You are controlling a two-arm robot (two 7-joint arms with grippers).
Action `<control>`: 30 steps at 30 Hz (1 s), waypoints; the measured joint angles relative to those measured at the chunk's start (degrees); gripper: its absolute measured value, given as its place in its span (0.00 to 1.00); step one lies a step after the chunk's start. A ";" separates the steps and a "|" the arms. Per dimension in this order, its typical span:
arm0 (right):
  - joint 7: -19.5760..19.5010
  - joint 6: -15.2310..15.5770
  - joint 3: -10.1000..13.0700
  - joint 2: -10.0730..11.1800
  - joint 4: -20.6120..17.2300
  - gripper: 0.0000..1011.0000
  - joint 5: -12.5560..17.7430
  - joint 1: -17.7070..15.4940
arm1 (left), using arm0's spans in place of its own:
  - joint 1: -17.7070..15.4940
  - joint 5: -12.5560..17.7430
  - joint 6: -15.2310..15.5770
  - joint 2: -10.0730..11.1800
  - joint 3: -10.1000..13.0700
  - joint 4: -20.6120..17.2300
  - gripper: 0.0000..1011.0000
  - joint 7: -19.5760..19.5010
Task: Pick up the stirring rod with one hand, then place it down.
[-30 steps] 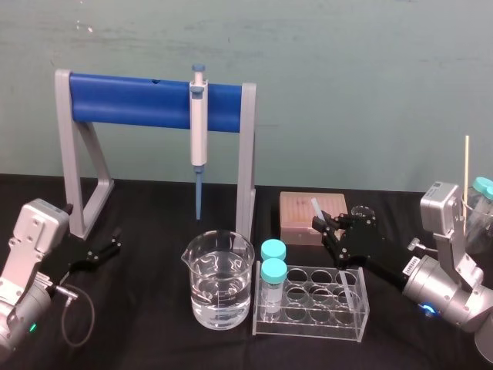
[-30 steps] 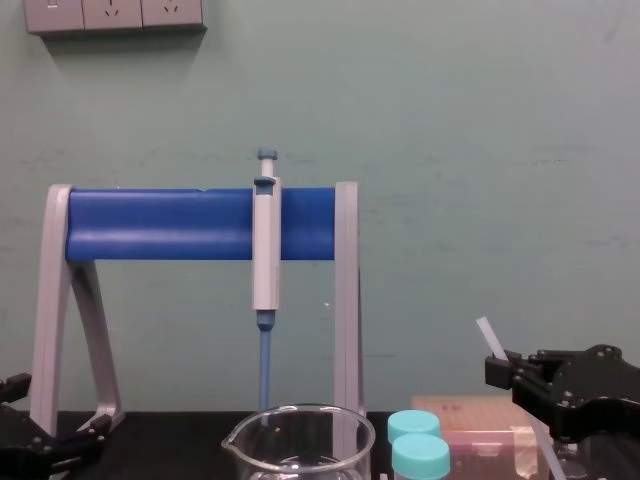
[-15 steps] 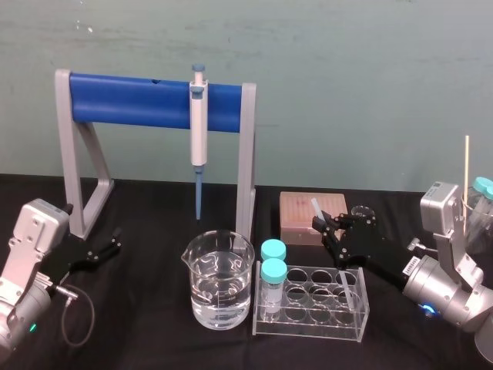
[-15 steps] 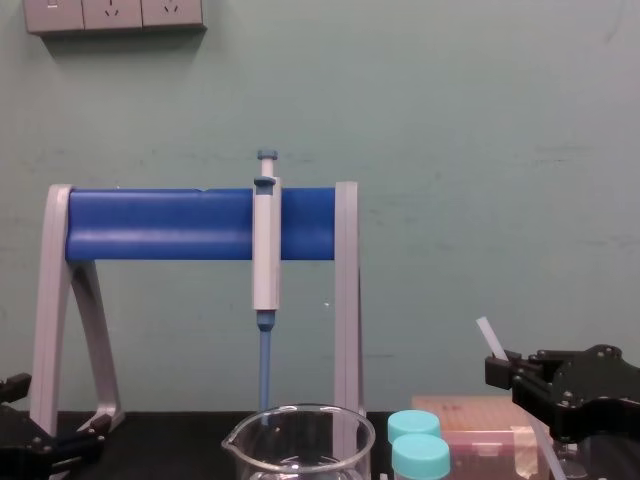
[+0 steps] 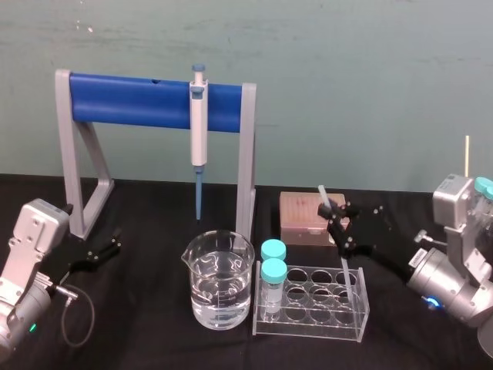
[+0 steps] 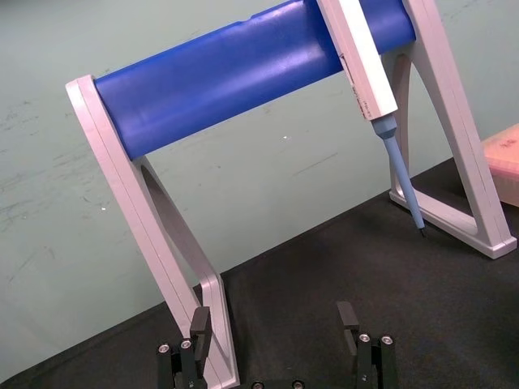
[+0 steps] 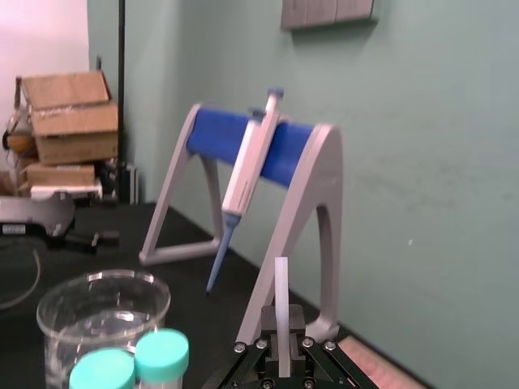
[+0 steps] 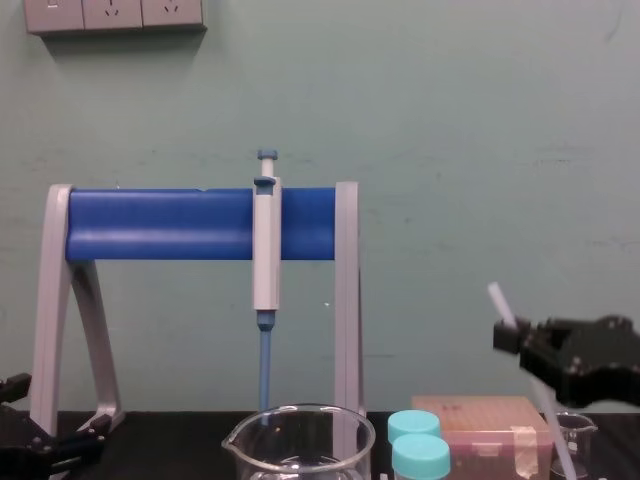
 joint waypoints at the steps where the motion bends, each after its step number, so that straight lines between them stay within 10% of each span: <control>1: -0.05 -0.22 0.27 -0.03 -0.32 0.07 0.02 -0.15 | 0.00 0.00 0.00 0.00 0.00 0.00 0.99 0.00; 30: -1.79 -11.30 9.72 -2.94 -9.11 0.07 -1.46 -6.08 | 0.00 0.00 0.00 0.00 0.00 0.00 0.99 0.00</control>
